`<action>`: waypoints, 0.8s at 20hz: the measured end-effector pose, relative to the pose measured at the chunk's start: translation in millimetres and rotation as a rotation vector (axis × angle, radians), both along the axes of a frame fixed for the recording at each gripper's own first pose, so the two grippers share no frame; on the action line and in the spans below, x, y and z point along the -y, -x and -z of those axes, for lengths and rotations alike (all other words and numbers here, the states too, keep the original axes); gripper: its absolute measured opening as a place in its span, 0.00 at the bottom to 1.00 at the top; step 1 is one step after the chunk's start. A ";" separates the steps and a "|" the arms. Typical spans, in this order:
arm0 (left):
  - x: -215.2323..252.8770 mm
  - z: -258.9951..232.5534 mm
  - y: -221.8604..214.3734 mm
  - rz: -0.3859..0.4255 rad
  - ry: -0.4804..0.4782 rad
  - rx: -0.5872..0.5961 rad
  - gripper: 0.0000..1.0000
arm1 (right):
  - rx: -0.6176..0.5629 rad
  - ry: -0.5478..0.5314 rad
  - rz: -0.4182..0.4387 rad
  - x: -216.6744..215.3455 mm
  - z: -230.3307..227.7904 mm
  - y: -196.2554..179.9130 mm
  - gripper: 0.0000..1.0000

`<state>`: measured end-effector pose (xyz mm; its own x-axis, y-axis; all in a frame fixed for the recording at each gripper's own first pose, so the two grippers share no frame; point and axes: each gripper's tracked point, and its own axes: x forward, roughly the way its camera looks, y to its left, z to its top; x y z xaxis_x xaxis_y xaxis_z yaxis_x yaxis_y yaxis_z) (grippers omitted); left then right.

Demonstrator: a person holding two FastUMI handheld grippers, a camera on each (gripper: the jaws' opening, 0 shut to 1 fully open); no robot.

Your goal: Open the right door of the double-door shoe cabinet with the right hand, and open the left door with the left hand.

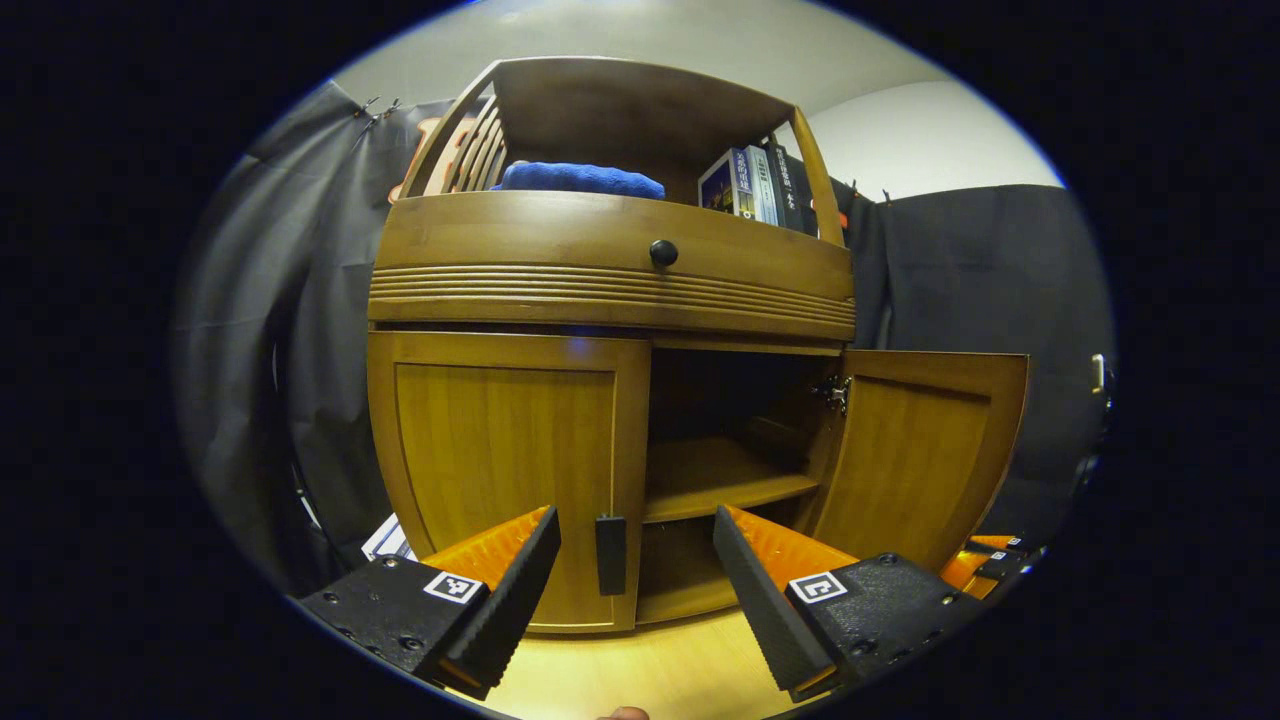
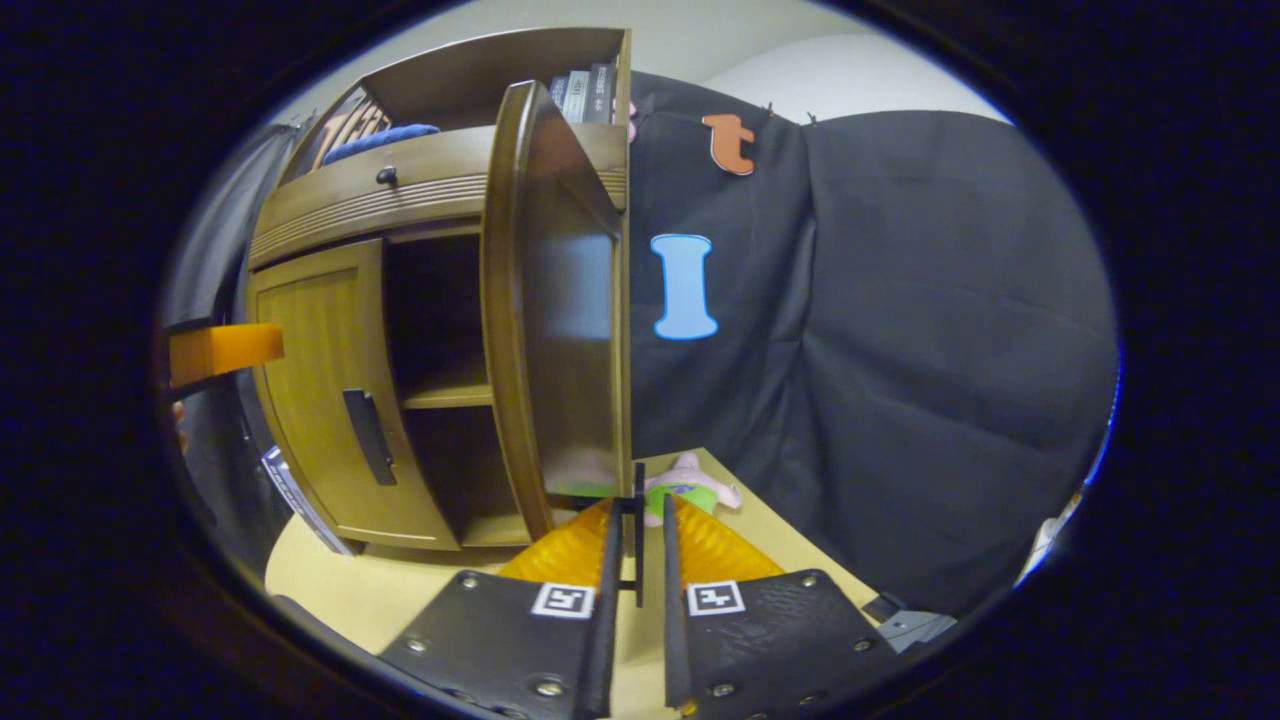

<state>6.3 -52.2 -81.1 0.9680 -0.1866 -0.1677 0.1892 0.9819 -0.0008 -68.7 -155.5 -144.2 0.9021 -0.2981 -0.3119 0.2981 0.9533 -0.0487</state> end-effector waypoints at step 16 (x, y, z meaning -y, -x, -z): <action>1.5 31.4 -34.3 -0.106 0.011 -0.058 0.96 | -0.015 -0.005 -0.021 54.4 -4.5 4.4 0.16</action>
<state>40.6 -53.6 -112.6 0.9712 -0.0856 -0.2225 0.0834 0.9963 -0.0193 -73.2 -209.9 -139.6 0.9036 -0.2772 -0.3267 0.2769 0.9597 -0.0482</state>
